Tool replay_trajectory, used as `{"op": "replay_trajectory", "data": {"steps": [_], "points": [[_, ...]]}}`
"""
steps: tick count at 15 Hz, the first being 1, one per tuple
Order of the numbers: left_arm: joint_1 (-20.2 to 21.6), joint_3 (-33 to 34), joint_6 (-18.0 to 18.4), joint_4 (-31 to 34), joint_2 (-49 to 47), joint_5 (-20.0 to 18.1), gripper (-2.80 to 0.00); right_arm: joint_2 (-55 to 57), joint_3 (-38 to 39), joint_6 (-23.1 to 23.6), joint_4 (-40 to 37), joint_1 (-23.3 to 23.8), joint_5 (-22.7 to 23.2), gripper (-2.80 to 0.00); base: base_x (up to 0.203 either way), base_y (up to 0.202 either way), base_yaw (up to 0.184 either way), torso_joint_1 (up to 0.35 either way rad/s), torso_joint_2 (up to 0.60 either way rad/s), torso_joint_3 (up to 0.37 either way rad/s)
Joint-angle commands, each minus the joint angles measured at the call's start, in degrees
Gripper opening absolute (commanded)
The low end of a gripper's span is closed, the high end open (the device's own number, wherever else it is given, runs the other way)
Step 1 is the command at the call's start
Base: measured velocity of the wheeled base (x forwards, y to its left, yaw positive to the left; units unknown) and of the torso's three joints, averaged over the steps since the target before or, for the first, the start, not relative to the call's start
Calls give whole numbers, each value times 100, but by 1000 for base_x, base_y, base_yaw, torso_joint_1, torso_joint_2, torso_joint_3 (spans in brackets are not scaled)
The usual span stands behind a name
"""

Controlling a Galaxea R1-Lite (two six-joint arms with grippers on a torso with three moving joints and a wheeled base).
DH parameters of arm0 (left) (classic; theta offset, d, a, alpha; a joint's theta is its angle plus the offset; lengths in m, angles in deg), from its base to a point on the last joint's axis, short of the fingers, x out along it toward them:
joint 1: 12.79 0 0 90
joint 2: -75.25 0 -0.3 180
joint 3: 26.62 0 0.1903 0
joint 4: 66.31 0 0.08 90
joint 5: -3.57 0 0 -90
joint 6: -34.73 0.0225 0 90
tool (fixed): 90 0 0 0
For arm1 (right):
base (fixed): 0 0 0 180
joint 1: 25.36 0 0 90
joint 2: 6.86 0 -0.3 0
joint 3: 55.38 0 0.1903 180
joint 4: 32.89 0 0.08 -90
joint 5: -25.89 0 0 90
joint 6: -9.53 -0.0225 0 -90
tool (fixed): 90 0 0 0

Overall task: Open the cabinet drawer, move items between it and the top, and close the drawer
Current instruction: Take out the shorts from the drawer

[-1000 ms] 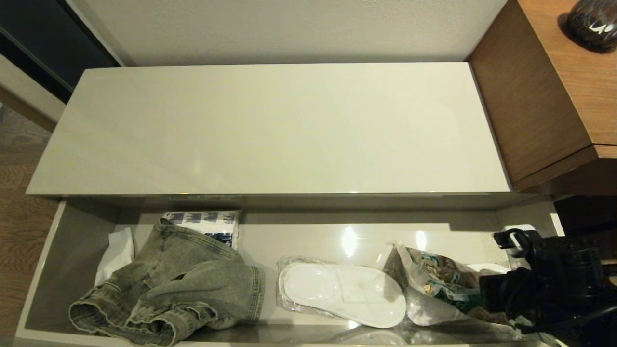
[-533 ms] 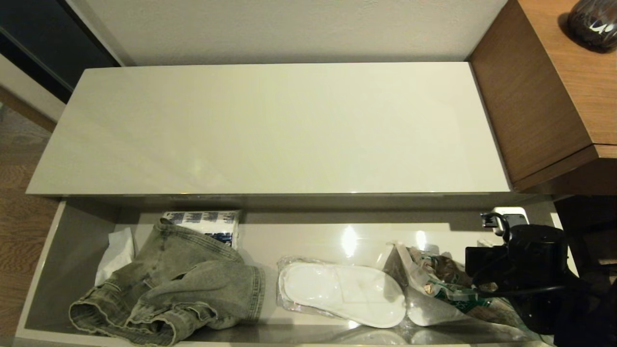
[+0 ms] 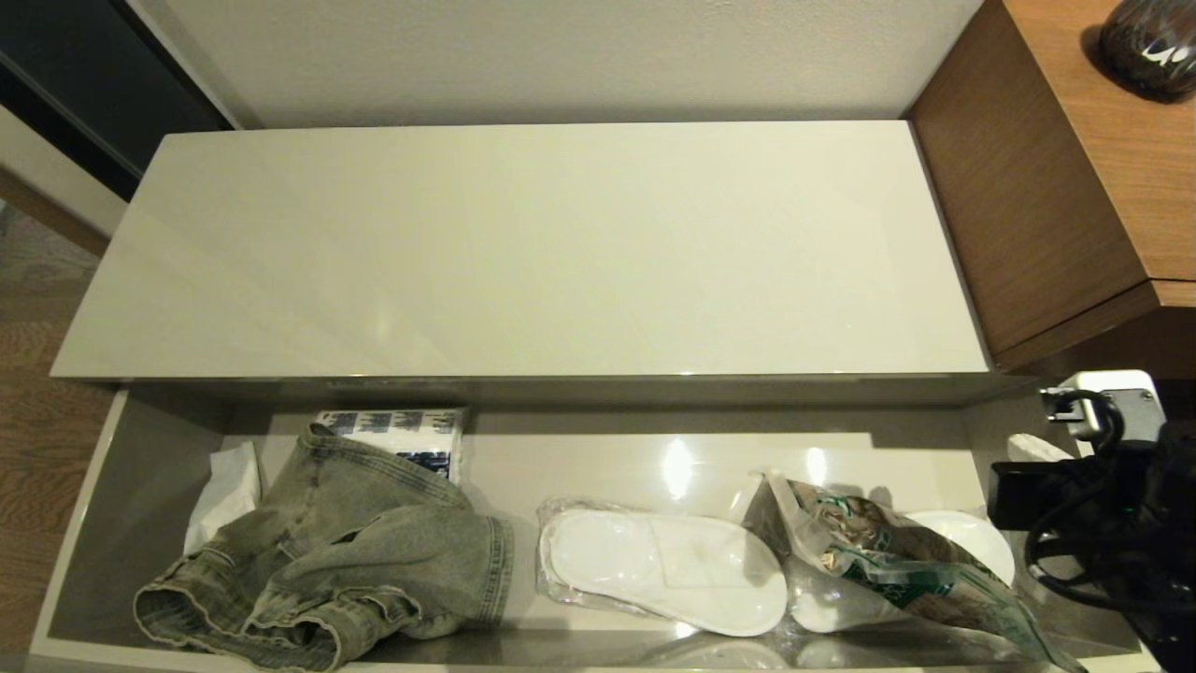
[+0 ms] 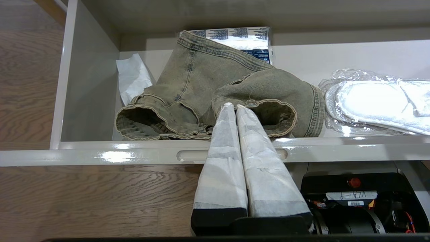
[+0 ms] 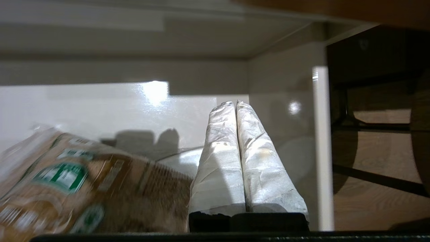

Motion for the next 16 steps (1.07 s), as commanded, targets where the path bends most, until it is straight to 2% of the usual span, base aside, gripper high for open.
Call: {"op": "replay_trajectory", "data": {"steps": [1,3,5,6,7,9,11,13,14,16], "points": [[2,0,0,-1,-9,0,-280,-1974,-100,21,-1666,-53,165,-280,0,0,0,0,0,0],[2,0,0,-1,-9,0,-280,-3417,-402,18,-3733,-80,516,-280,0,0,0,0,0,0],[2,0,0,-1,-9,0,-280,-4651,-991,-5,-6272,-93,907,-280,0,0,0,0,0,0],[2,0,0,-1,-9,0,-280,-5189,-1413,-85,-7593,-98,1115,-280,0,0,0,0,0,0],[2,0,-2,-1,-9,0,-280,-5603,-1711,-332,-8561,-102,1278,-280,0,0,0,0,0,0],[2,0,0,-1,-9,0,-280,-6027,-2127,-1160,-9738,-94,1514,-280,0,0,0,0,0,0],[2,0,0,-1,-9,0,-280,-6100,-2578,-1522,-10252,-87,1819,-280,0,0,0,0,0,0],[2,0,-8,-1,-9,0,-280,-6047,-3556,-1916,-11110,-10,2439,-280,0,0,0,0,0,0],[2,0,0,-1,-9,0,-280,-6036,-3953,-2145,-11602,112,2769,-280,0,0,0,0,0,0],[2,0,0,-1,-9,0,-280,-6236,-4221,-2411,-12264,667,3213,-280,0,0,0,0,0,0]]}}
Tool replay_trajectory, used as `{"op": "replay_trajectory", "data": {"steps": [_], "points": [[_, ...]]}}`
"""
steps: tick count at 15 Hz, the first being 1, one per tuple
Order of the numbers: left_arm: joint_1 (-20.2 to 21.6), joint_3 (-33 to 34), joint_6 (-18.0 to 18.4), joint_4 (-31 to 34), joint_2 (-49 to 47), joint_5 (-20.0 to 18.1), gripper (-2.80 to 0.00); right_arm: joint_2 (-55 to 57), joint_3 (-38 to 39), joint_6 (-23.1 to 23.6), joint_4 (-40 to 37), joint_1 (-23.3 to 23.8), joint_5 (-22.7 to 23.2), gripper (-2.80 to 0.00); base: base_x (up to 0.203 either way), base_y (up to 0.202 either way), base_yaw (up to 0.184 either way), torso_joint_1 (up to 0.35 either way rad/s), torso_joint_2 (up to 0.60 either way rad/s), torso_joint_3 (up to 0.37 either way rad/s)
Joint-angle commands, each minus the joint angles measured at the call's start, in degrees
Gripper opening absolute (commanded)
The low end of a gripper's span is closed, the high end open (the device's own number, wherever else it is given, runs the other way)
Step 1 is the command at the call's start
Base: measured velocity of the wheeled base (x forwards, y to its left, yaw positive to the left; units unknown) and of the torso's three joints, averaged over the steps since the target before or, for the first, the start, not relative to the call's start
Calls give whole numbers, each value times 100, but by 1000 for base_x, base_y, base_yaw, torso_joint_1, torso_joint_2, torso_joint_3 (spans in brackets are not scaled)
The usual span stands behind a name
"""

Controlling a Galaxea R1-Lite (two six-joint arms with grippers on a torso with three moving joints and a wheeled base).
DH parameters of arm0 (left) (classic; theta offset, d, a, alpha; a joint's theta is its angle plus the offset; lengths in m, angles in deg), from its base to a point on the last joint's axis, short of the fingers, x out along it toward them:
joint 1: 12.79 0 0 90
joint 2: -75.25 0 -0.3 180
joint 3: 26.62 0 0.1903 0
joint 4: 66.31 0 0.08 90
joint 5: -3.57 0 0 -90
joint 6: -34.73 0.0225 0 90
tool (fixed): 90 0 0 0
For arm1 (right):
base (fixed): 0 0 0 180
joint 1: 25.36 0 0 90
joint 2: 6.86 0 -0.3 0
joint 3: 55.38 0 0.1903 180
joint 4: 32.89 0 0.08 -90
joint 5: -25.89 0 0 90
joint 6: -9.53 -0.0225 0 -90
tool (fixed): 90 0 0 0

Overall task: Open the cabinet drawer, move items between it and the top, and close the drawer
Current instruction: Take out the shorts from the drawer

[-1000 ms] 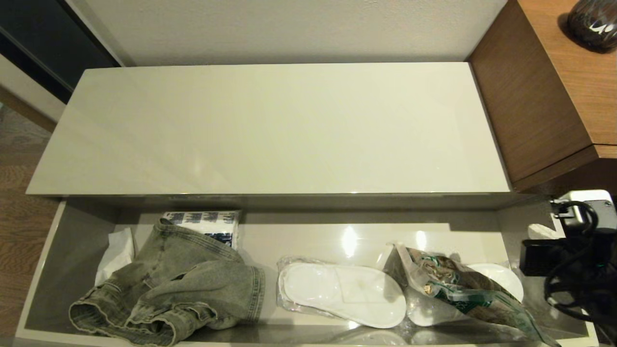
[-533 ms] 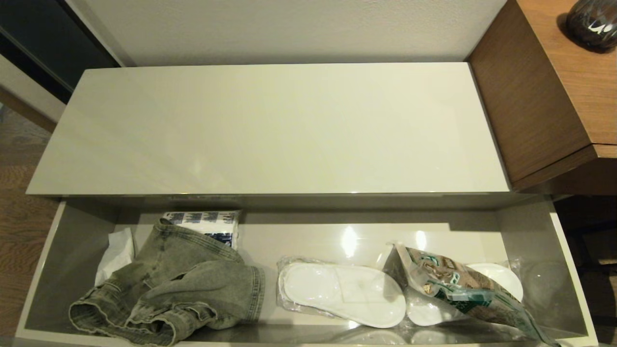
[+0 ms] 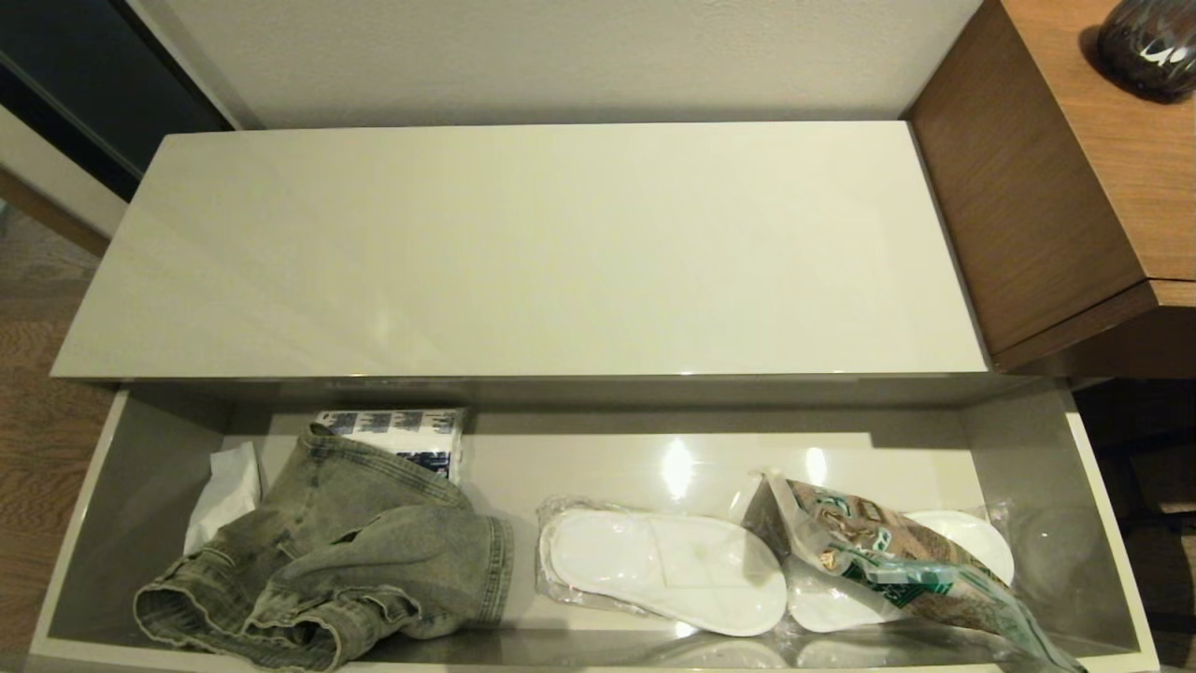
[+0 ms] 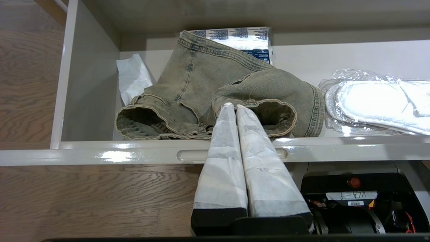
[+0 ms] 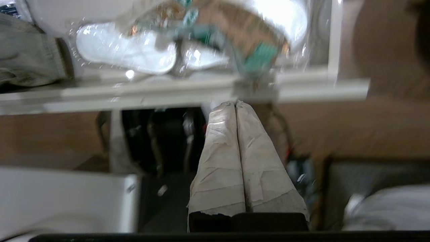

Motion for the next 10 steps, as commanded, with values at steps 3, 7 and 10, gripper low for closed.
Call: {"op": "replay_trajectory", "data": {"steps": [3,7,10], "points": [[-2,0,4,0,-9,0,-280,-657,-504,-149,-1452,1047,953,-280,0,0,0,0,0,0],[-2,0,-5,0,-9,0,-280,-1913,64,-102,-1725,1294,926,-280,0,0,0,0,0,0],[-2,0,-5,0,-9,0,-280,-2694,854,317,-732,1361,676,-280,0,0,0,0,0,0]]}}
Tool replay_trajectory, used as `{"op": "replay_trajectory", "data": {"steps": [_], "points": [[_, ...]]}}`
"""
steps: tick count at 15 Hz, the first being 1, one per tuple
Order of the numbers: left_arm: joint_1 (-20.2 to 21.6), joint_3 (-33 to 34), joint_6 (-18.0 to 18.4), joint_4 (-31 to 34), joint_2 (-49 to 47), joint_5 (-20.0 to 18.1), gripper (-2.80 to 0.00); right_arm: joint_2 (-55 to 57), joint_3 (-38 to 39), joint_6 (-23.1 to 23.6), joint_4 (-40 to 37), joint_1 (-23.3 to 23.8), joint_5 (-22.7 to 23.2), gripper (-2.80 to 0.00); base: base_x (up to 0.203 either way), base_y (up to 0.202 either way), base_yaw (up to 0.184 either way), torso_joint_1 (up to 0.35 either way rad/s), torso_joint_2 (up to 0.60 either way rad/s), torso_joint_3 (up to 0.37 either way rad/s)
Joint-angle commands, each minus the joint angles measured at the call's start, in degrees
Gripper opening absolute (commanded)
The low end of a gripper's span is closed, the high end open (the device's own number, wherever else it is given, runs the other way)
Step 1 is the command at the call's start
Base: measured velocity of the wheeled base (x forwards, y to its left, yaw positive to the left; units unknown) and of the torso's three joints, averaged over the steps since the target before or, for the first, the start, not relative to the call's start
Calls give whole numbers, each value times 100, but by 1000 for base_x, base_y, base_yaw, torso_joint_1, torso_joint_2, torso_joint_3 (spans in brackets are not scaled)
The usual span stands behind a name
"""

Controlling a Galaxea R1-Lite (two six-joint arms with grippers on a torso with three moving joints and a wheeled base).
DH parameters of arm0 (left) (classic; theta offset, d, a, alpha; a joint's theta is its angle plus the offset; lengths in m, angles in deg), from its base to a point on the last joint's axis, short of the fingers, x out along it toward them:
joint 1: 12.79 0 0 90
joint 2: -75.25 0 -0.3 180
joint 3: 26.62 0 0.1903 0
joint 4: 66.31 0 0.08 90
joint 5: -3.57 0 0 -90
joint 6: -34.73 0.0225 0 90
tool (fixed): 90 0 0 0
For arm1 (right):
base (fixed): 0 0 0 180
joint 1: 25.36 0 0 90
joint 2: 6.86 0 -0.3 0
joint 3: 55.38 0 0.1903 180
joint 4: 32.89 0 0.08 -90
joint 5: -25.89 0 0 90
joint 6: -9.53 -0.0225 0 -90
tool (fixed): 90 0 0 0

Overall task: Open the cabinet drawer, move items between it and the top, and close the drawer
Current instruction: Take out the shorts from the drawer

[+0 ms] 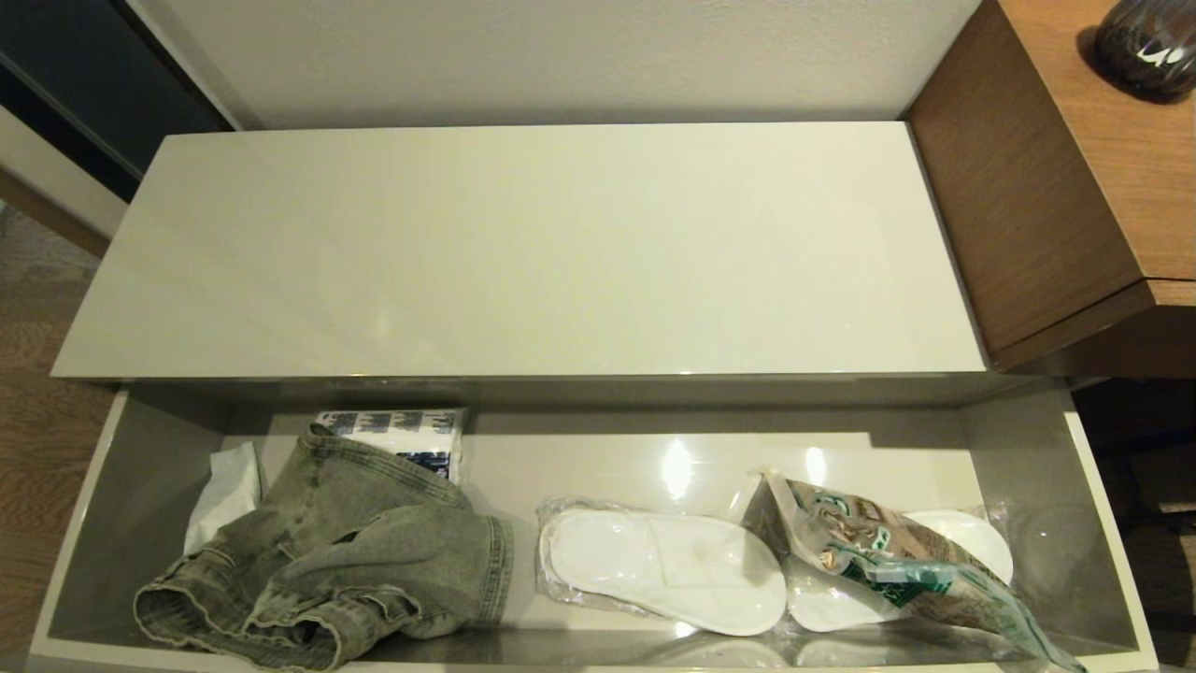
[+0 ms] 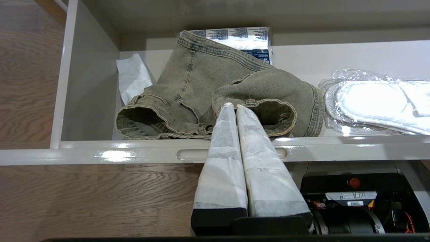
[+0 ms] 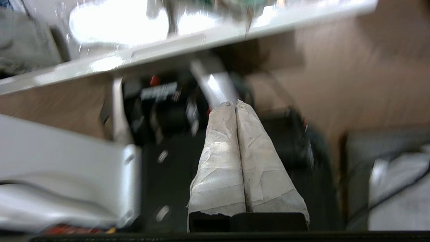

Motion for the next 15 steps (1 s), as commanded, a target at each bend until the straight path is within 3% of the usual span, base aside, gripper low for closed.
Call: {"op": "replay_trajectory", "data": {"steps": [1,6,10,13,15], "points": [[2,0,0,2,-9,0,-280,-588,567,121,914,48,-326,-280,0,0,0,0,0,0],[2,0,0,2,-9,0,-280,-585,2213,219,4195,53,-1393,-280,0,0,0,0,0,0],[2,0,0,2,-9,0,-280,-588,4231,1185,6581,53,-579,-280,0,0,0,0,0,0],[2,0,0,2,-9,0,-280,-601,4425,1569,6395,57,-323,-280,0,0,0,0,0,0],[2,0,0,2,-9,0,-280,-602,4443,1550,6440,56,-310,-280,0,0,0,0,0,0]]}}
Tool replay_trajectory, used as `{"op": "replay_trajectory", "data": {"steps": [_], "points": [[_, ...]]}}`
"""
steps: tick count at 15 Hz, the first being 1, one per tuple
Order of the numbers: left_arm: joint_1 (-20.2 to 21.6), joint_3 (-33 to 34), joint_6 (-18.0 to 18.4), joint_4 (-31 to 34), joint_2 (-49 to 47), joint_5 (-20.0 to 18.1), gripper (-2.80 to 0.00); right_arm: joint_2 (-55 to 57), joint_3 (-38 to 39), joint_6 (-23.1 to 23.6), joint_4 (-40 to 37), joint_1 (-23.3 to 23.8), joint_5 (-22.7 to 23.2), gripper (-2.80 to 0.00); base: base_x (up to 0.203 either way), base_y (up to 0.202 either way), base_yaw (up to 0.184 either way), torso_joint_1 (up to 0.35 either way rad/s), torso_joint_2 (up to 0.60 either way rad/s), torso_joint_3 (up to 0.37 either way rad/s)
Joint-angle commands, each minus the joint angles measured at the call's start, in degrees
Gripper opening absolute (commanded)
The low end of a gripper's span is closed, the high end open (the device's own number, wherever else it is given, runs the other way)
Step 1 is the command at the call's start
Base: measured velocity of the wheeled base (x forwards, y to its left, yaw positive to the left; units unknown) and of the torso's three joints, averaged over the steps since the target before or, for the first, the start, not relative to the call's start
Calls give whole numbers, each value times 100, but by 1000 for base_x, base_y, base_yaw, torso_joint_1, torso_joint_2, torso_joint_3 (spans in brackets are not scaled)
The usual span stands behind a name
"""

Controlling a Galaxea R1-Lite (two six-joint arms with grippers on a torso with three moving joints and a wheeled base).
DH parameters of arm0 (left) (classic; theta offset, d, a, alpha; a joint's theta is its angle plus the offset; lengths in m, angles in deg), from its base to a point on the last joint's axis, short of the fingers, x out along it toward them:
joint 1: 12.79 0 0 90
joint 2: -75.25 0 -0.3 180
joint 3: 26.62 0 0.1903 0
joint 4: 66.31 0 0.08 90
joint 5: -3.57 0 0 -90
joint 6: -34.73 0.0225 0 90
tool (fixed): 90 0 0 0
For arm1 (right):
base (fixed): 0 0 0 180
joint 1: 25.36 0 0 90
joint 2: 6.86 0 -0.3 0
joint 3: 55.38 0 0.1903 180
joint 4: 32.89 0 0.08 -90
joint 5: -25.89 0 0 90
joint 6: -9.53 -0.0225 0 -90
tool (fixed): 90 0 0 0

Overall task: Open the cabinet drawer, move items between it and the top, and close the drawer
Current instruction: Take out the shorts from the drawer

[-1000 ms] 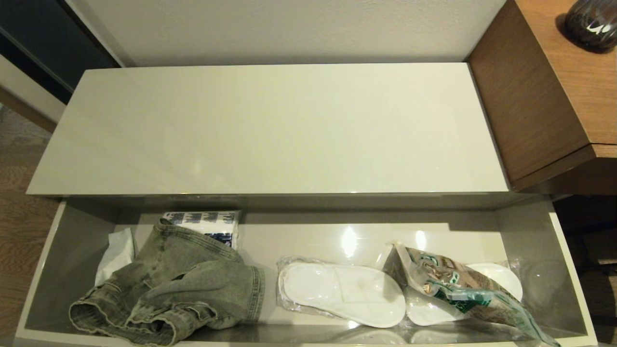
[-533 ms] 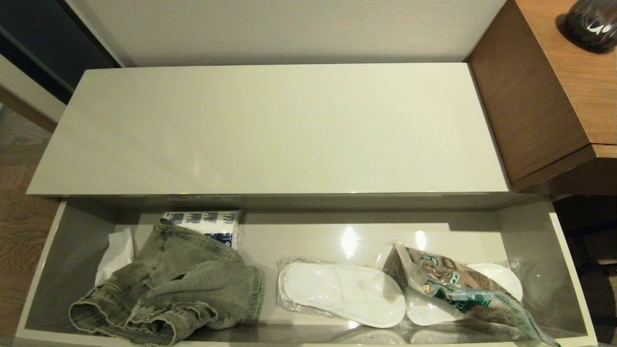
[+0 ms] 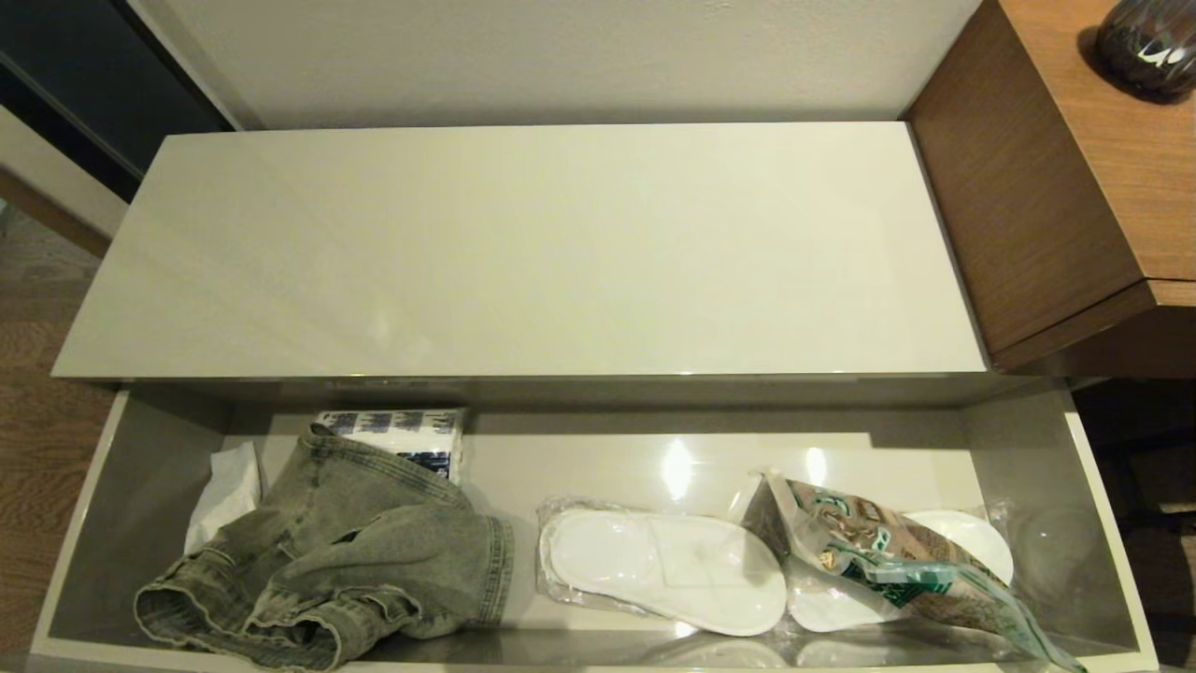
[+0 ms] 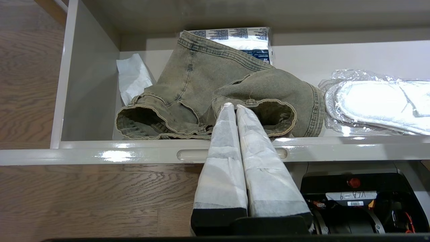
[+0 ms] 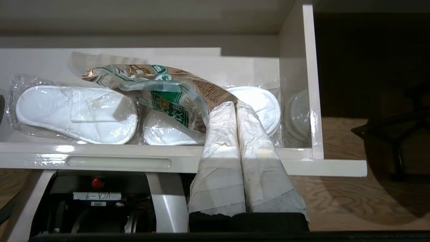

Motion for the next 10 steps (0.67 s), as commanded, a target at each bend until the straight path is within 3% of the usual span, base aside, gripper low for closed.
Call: {"op": "replay_trajectory", "data": {"steps": [1,8,10], "points": [[2,0,0,2,-9,0,-280,11,77,-54,191,1,-1,-280,0,0,0,0,0,0],[2,-5,42,32,-14,-5,-280,9,104,-88,294,2,-1,-280,0,0,0,0,0,0],[2,-1,401,67,-10,-38,-280,9,104,-88,294,5,-1,-280,0,0,0,0,0,0]]}}
